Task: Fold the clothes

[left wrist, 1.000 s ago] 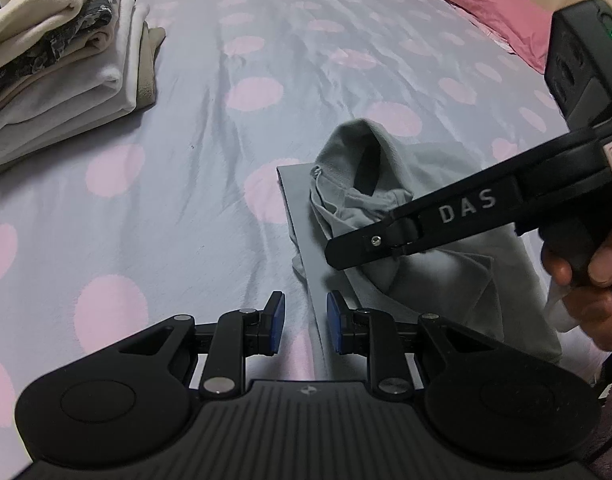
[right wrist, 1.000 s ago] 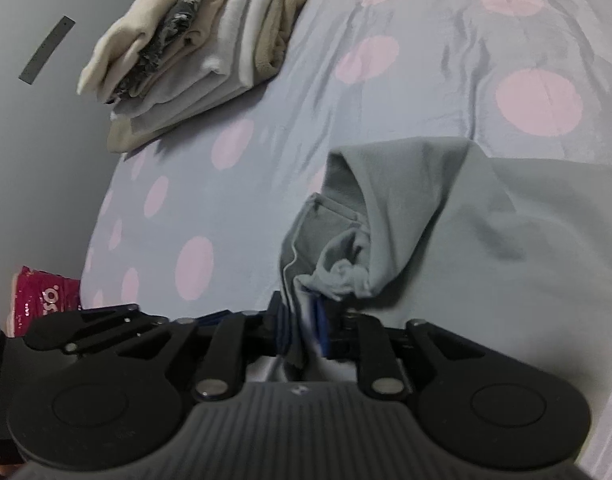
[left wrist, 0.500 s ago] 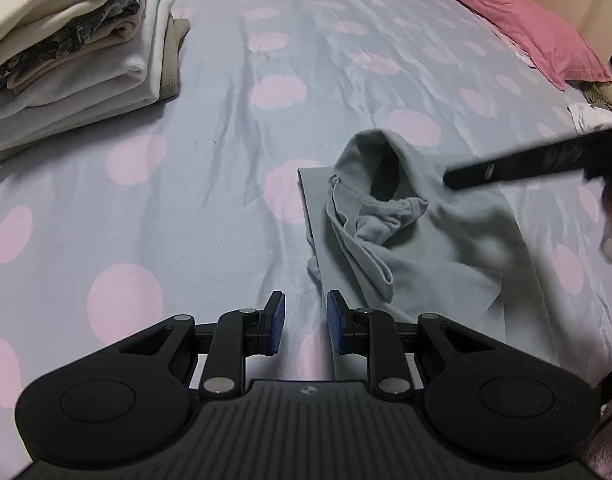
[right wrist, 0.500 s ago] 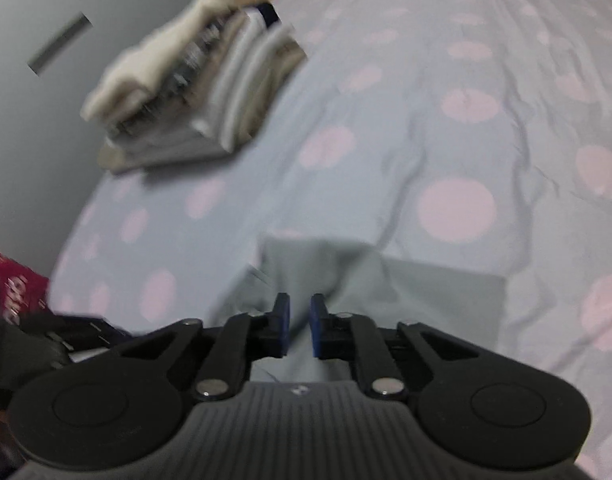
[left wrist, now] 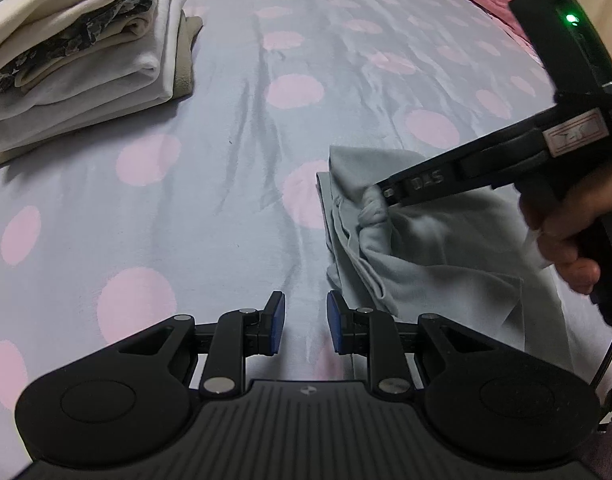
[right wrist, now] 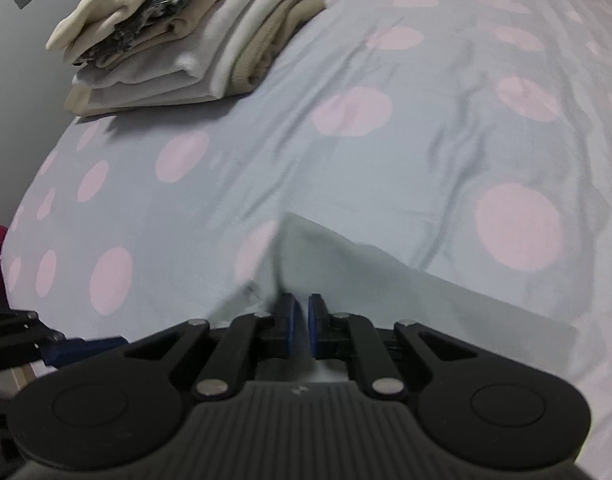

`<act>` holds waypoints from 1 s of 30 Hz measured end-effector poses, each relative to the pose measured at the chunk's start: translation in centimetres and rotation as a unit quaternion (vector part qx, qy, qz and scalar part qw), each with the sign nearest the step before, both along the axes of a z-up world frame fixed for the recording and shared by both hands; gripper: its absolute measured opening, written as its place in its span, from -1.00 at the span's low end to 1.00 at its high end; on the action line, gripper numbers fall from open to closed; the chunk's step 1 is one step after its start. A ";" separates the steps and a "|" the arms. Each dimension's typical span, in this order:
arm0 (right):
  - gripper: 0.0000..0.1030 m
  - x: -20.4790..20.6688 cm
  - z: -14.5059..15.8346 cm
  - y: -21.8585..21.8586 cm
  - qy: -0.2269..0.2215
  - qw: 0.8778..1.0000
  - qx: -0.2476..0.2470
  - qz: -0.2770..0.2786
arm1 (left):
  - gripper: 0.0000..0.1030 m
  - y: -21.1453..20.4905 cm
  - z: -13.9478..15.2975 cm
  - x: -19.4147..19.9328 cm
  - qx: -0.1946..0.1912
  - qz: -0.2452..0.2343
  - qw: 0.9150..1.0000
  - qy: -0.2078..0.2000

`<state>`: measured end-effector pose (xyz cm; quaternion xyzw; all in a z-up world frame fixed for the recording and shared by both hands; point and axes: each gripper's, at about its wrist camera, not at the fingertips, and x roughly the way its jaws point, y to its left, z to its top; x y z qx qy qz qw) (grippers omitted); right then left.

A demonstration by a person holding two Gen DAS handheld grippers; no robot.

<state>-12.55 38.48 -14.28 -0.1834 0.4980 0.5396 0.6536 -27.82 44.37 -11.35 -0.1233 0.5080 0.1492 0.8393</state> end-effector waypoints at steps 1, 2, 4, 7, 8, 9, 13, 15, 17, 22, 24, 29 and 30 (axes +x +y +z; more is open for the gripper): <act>-0.80 -0.2 -0.1 0.5 0.003 1.000 0.001 0.003 | -0.60 0.0 0.0 0.0 0.000 0.000 1.000 -0.001; -0.80 -0.2 0.1 0.3 0.010 1.000 0.006 0.004 | -0.60 0.1 0.1 0.1 0.000 0.001 1.000 -0.002; -0.80 -0.1 0.4 0.1 0.023 1.000 0.016 0.007 | -0.60 0.2 0.2 0.1 -0.001 0.002 1.000 -0.004; -0.79 0.2 1.2 -0.8 0.041 0.999 0.034 0.009 | -0.59 0.0 0.6 0.1 -0.012 0.000 1.000 -0.013; -0.78 0.5 1.6 -1.6 0.040 0.998 0.040 0.009 | -0.59 0.0 0.7 0.1 -0.017 0.000 1.000 -0.017; -0.75 0.8 2.1 -2.5 0.035 0.998 0.043 0.010 | -0.59 -0.1 0.9 0.0 -0.023 -0.002 1.000 -0.021; -0.45 2.2 3.1 -7.3 0.041 0.998 0.057 0.003 | -0.59 -1.0 1.2 -0.3 -0.040 -0.009 0.999 -0.031; -0.24 2.5 3.0 -10.3 0.056 0.996 0.066 -0.006 | -0.59 -1.4 1.3 -0.5 -0.046 -0.011 0.998 -0.034; -0.24 2.5 2.6 -12.7 0.070 0.995 0.072 -0.014 | -0.59 -1.9 1.5 -0.7 -0.051 -0.013 0.998 -0.036; -0.24 0.9 0.5 -16.4 0.096 0.991 0.089 -0.036 | -0.59 -2.9 1.8 -1.7 -0.059 -0.004 0.997 -0.041; -0.32 0.0 0.0 -16.5 0.107 0.988 0.106 -0.041 | -0.59 -2.9 1.7 -2.3 -0.067 0.011 0.997 -0.045; -0.93 -2.7 0.5 -16.7 0.119 0.981 0.152 -0.023 | -0.59 -2.3 1.4 -3.7 -0.080 0.045 0.995 -0.048; -0.93 -3.5 1.0 -16.7 0.119 0.980 0.161 -0.008 | -0.59 -2.0 1.5 -3.9 -0.079 0.051 0.994 -0.050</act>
